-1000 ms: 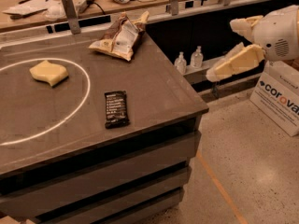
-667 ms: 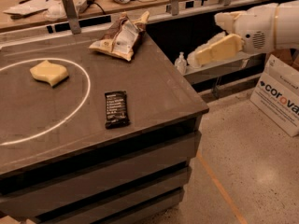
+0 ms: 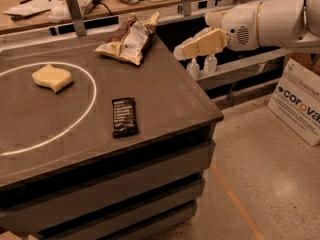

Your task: Move brown chip bag near sponge

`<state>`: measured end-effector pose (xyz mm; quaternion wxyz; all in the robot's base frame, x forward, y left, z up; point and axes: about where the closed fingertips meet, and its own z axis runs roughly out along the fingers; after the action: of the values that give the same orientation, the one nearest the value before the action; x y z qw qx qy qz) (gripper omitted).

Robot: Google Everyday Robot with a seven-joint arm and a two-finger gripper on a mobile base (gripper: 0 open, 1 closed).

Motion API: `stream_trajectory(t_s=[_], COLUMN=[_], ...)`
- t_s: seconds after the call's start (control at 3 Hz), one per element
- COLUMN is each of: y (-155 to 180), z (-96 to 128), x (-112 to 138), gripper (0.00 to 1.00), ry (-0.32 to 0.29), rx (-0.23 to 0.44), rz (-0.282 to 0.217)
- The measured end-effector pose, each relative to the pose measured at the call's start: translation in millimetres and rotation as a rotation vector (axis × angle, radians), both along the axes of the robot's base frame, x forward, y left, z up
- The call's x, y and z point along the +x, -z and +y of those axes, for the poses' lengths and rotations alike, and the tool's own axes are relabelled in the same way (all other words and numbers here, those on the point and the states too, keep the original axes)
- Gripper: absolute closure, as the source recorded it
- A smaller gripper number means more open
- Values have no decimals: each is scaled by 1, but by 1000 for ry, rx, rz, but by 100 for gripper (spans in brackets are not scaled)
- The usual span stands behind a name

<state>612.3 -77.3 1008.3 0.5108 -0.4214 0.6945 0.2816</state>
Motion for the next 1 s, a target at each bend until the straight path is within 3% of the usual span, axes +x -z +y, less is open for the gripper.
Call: stream_trajectory(t_s=[0.33, 1.0], y=[20, 73], z=[3, 11], x=[13, 75], gripper=[0, 0], ry=[121, 204], rx=[-1, -65], rz=[-18, -45])
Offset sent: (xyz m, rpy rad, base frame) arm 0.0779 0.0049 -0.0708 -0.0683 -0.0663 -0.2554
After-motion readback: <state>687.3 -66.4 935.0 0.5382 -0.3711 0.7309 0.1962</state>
